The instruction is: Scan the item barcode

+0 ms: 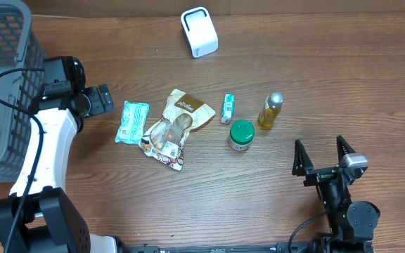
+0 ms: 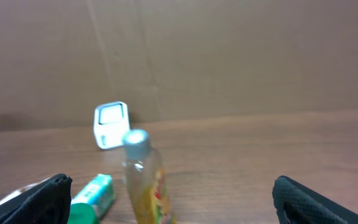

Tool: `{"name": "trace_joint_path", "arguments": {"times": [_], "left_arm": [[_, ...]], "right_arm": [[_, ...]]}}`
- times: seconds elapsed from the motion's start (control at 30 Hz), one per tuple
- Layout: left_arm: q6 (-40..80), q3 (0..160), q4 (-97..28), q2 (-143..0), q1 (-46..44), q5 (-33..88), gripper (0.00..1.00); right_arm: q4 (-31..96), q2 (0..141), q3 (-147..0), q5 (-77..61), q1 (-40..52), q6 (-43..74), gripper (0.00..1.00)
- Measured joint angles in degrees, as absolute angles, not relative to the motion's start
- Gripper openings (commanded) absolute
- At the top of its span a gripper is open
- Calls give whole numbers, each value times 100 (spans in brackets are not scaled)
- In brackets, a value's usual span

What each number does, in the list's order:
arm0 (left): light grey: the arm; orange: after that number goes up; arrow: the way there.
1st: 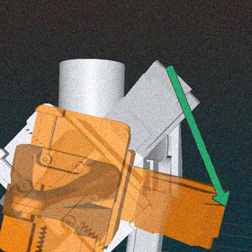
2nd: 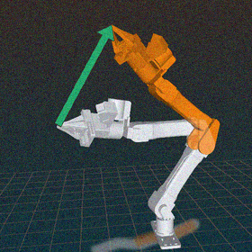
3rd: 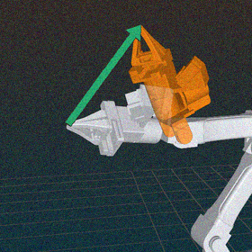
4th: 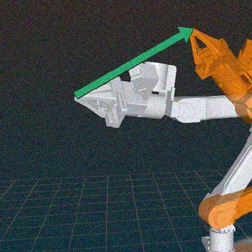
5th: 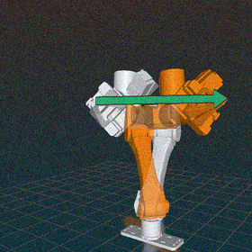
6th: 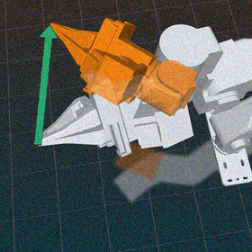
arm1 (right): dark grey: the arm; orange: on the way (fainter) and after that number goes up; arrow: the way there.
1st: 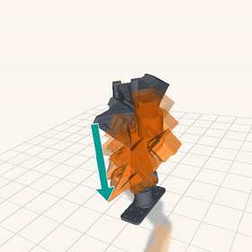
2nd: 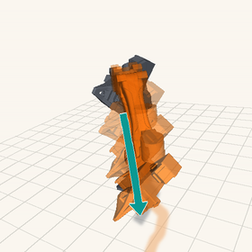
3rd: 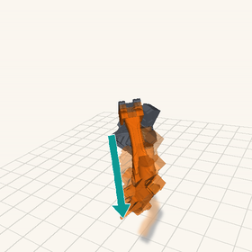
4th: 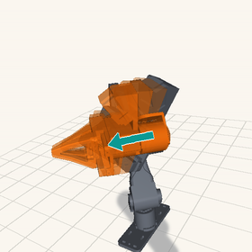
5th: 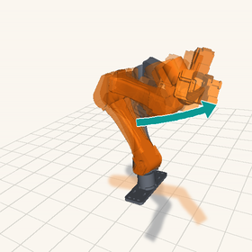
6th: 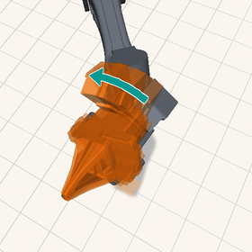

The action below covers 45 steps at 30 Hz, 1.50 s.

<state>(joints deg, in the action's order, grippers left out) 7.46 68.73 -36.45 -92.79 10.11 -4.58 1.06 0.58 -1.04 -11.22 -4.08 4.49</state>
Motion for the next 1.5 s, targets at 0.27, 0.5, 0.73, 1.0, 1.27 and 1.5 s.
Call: {"name": "trace_joint_path", "arguments": {"times": [0.27, 0.5, 0.73, 1.0, 1.27, 1.5], "left_arm": [[746, 6873, -3642, -9279, 1011, -460, 100], [746, 6873, -3642, -9279, 1011, -458, 100], [746, 6873, -3642, -9279, 1011, -458, 100], [746, 6873, -3642, -9279, 1011, -458, 100], [746, 6875, -3645, -9279, 1011, -460, 100], [746, 6877, -3649, -9279, 1011, -460, 100]], "right_arm": [[97, 58, -471, -1826, -408, 451, 100], [75, 58, -1619, -2169, -408, 451, 100], [377, 58, -2617, -2246, -408, 451, 100], [1188, 526, -3717, -2270, -408, 451, 100], [3507, 2443, -5948, -2274, -408, 454, 100], [6010, 4794, -8193, -2270, -408, 449, 100]]}}
